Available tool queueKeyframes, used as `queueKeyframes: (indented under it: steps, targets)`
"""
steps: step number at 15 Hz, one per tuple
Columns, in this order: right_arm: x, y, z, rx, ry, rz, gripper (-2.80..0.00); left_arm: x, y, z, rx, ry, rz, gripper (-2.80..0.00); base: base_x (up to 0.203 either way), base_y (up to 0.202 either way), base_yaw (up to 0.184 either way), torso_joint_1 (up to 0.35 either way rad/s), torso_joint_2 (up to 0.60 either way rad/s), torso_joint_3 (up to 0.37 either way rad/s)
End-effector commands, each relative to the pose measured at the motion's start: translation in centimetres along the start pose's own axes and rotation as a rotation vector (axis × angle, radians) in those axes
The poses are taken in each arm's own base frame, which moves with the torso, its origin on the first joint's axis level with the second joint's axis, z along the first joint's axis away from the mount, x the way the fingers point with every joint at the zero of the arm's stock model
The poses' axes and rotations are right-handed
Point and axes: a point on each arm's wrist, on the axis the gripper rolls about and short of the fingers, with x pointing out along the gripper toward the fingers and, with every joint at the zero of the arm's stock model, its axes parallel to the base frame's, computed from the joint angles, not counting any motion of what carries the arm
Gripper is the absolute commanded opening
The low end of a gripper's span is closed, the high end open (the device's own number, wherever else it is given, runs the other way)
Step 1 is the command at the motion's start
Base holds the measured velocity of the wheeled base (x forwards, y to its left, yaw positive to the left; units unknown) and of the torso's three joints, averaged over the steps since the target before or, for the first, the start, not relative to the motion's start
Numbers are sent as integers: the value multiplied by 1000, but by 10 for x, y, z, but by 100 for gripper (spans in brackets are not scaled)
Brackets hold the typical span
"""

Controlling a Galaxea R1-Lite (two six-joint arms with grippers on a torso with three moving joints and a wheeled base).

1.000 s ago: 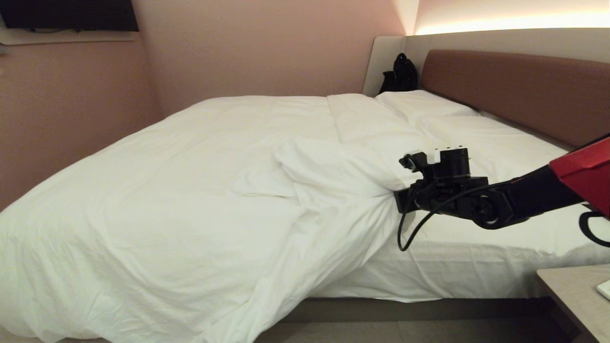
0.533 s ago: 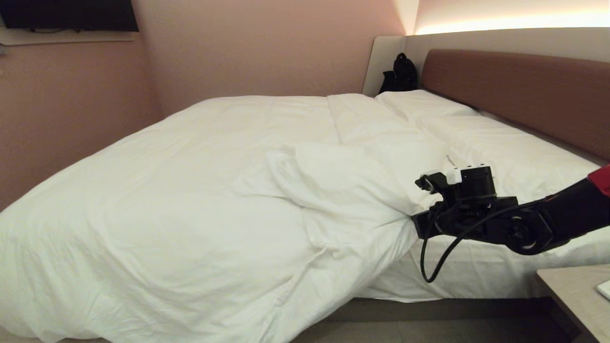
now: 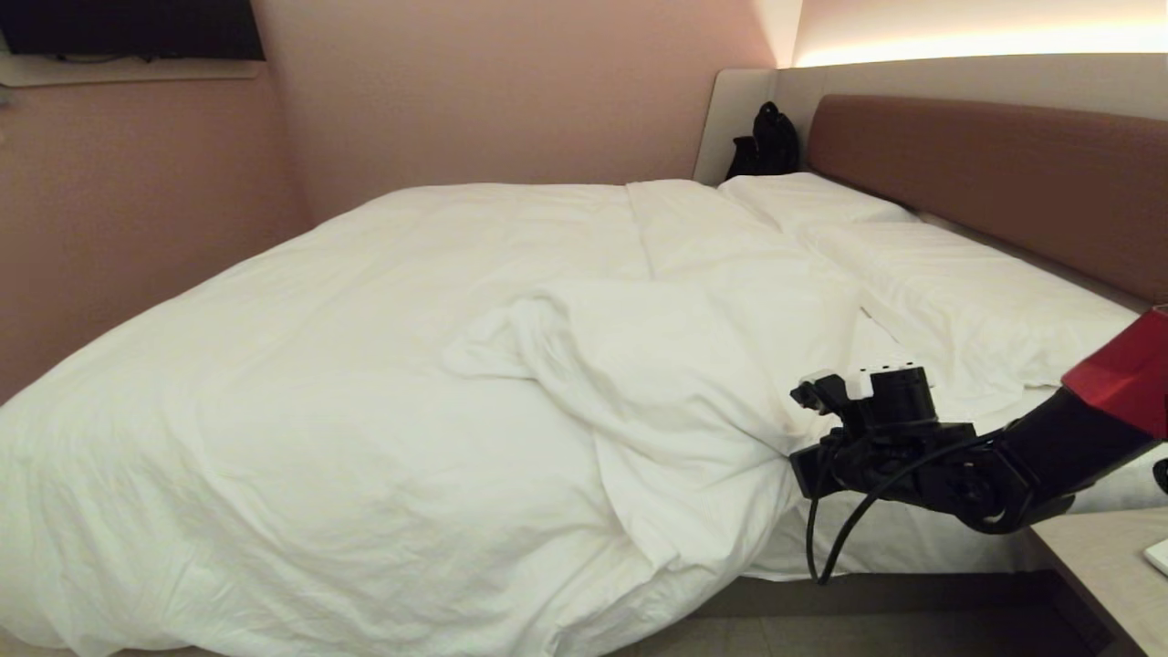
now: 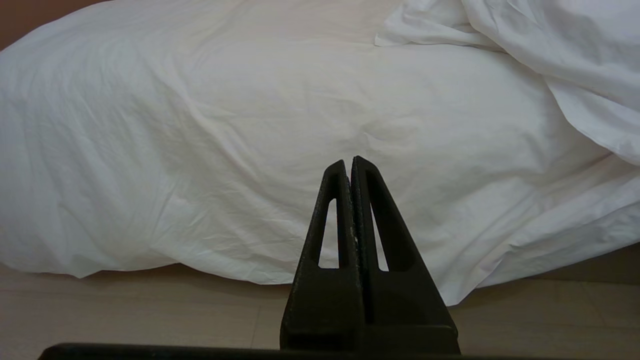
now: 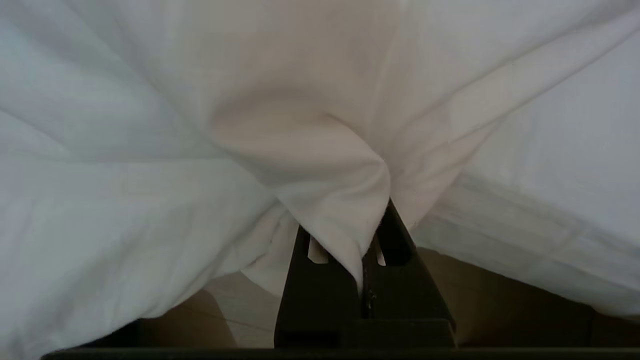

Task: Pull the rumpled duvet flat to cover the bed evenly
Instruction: Flatten the corners of the folded blanket

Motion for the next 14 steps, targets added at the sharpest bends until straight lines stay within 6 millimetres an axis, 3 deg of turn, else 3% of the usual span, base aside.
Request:
queueKeyframes:
  steps: [1,2,3,6,8,14]
  targets:
    - [6,-1,4,3,-71,-14,-280,0,0,0,0,-1,1,-280,0,0,0,0,0,0]
    - [7,-1,4,4,-67,-13,-280,0,0,0,0,-1,1,-280,0,0,0,0,0,0]
    - [8,-1,4,6,-70,-14,0,0,0,0,0,-1,1,-280,0,0,0,0,0,0]
    - [6,-1,6,11,-77,-15,0,0,0,0,-1,-1,1,-280,0,0,0,0,0,0]
    - [-6,-3,15,13,-119,-22,0,0,0,0,0,0,1,-280,0,0,0,0,0,0]
    - [-90,-14,63,22,-356,-57,0,0,0,0,-1,-1,1,-280,0,0,0,0,0,0]
